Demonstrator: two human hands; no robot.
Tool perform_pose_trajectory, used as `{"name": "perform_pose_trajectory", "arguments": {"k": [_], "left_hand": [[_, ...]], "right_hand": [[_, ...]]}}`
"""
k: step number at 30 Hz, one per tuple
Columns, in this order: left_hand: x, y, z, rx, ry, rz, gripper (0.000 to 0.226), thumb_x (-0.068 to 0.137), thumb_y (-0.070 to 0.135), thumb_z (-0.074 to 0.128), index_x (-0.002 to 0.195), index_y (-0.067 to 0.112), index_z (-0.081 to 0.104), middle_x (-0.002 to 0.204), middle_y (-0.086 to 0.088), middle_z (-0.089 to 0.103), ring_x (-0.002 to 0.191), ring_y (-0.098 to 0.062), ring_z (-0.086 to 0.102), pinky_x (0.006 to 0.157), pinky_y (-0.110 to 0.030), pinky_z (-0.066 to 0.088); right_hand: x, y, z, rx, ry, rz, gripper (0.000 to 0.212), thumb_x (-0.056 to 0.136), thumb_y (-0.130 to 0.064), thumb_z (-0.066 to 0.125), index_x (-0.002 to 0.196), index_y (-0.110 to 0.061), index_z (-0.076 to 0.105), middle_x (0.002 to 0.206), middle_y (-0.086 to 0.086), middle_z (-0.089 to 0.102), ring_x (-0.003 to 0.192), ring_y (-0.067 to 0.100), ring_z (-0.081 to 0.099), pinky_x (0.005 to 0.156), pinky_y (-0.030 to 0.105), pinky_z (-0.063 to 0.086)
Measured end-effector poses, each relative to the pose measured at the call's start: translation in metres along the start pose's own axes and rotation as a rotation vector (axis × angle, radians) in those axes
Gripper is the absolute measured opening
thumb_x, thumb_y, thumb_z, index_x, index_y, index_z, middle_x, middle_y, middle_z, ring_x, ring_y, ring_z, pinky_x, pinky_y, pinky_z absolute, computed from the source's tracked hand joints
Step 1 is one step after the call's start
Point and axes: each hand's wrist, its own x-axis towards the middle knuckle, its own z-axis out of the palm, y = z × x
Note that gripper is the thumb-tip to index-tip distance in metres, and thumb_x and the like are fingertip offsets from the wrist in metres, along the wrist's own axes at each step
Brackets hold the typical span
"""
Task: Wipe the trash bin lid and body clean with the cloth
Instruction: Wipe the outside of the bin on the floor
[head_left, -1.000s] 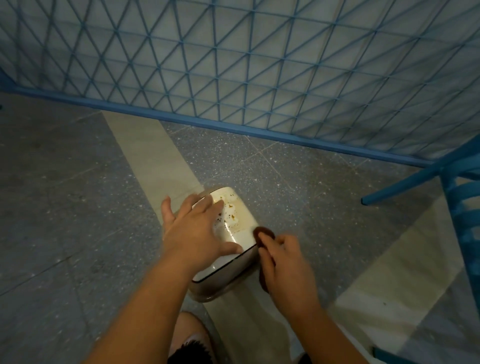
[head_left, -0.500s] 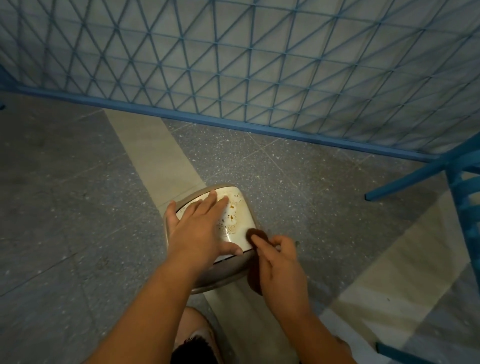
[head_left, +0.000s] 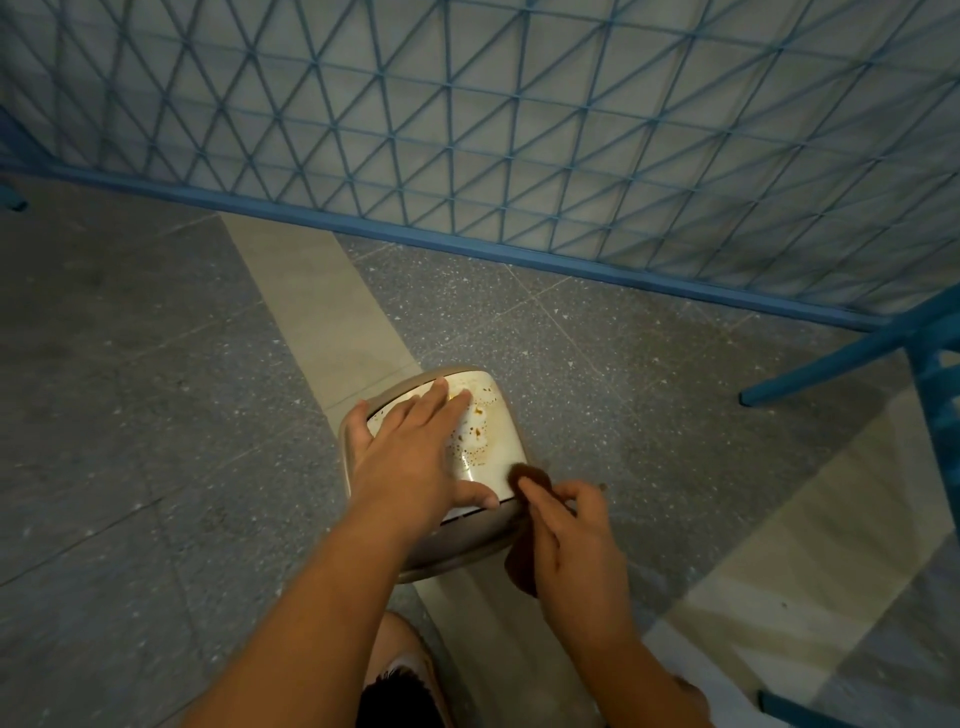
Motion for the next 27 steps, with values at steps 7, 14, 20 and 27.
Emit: {"name": "perform_pose_trajectory", "arguments": {"k": [7, 14, 20, 27], "left_hand": [[0.0, -0.001, 0.002, -0.007, 0.024, 0.014, 0.104, 0.061, 0.081, 0.058, 0.148, 0.047, 0.012, 0.16, 0.018, 0.007, 0.146, -0.008, 0.011, 0.113, -0.046, -0.01], [-0.002, -0.003, 0.003, -0.04, 0.022, 0.014, 0.106, 0.06, 0.08, 0.059, 0.148, 0.047, 0.011, 0.16, 0.018, 0.005, 0.146, -0.009, 0.009, 0.113, -0.047, -0.011], [-0.002, -0.003, 0.005, -0.056, 0.054, 0.028, 0.102, 0.062, 0.078, 0.059, 0.148, 0.046, 0.014, 0.16, 0.017, 0.009, 0.146, -0.009, 0.012, 0.113, -0.046, -0.011], [-0.001, -0.003, 0.006, -0.058, 0.048, 0.011, 0.109, 0.059, 0.08, 0.06, 0.149, 0.044, 0.009, 0.159, 0.019, 0.007, 0.146, -0.005, 0.01, 0.111, -0.043, -0.014]], "right_hand": [[0.059, -0.02, 0.001, -0.027, -0.067, -0.016, 0.034, 0.09, -0.051, 0.04, 0.114, -0.038, 0.06, 0.094, -0.02, 0.047, 0.082, 0.001, 0.051, 0.063, 0.016, 0.036], [0.022, 0.004, 0.003, -0.052, 0.05, -0.056, 0.032, 0.093, -0.02, 0.048, 0.122, -0.025, 0.062, 0.111, 0.001, 0.057, 0.094, 0.013, 0.056, 0.078, 0.022, 0.046], [0.048, -0.025, 0.004, -0.059, 0.002, -0.319, 0.034, 0.085, -0.023, 0.046, 0.108, -0.02, 0.07, 0.109, 0.005, 0.065, 0.1, 0.024, 0.059, 0.082, 0.031, 0.051], [0.077, -0.012, 0.004, 0.049, 0.011, -0.027, 0.026, 0.092, -0.013, 0.054, 0.115, -0.015, 0.067, 0.112, 0.004, 0.064, 0.097, 0.012, 0.058, 0.091, 0.032, 0.049]]}}
